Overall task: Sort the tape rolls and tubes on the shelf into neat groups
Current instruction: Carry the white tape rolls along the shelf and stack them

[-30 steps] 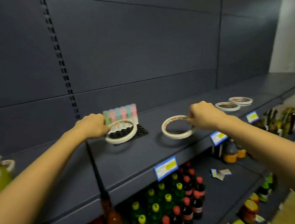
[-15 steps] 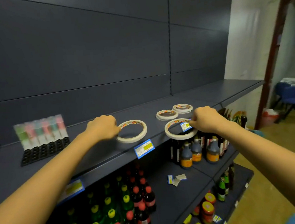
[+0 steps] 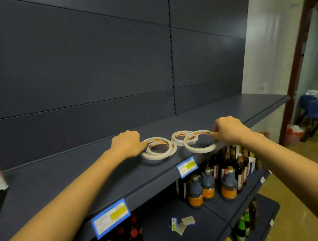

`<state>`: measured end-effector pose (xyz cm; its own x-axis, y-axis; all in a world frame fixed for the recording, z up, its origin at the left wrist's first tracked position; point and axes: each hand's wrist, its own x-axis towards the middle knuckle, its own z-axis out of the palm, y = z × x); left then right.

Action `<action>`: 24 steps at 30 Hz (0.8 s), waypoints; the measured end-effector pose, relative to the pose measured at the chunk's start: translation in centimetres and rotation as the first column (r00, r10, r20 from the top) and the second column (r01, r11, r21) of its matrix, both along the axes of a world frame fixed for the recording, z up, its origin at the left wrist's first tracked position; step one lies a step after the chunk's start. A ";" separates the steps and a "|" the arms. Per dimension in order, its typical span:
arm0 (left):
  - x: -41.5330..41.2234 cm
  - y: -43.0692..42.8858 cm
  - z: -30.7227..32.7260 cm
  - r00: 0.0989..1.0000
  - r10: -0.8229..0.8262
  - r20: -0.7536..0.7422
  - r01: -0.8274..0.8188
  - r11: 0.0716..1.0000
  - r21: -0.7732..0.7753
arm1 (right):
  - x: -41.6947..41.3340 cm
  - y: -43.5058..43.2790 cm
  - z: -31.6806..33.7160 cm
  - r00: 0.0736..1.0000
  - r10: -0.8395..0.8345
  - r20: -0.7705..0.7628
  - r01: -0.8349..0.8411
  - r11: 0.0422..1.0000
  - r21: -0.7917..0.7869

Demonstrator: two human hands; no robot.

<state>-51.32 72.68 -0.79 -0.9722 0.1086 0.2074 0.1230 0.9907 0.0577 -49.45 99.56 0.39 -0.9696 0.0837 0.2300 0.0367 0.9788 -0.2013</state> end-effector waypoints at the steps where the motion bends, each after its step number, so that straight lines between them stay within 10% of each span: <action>1: -0.9 0.4 -0.2 1.000 0.006 0.002 -0.006 1.000 0.002 | -1.1 0.4 0.0 1.000 0.004 -0.004 -0.004 1.000 -0.009; 18: -4.6 1.2 -1.7 0.981 0.194 0.002 -0.194 0.981 0.014 | -14.3 -0.4 -1.5 0.954 0.225 0.201 -0.259 0.951 0.166; 24: -3.3 -0.4 -0.4 0.915 0.382 -0.132 -0.384 0.923 0.007 | -15.2 -3.3 1.7 0.831 0.556 0.019 -0.548 0.813 0.198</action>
<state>-54.60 72.29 -1.20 -0.9052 -0.2616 0.3350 -0.2610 0.9642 0.0478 -64.64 96.26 2.12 -0.8300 -0.5111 0.2235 -0.5249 0.8512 -0.0025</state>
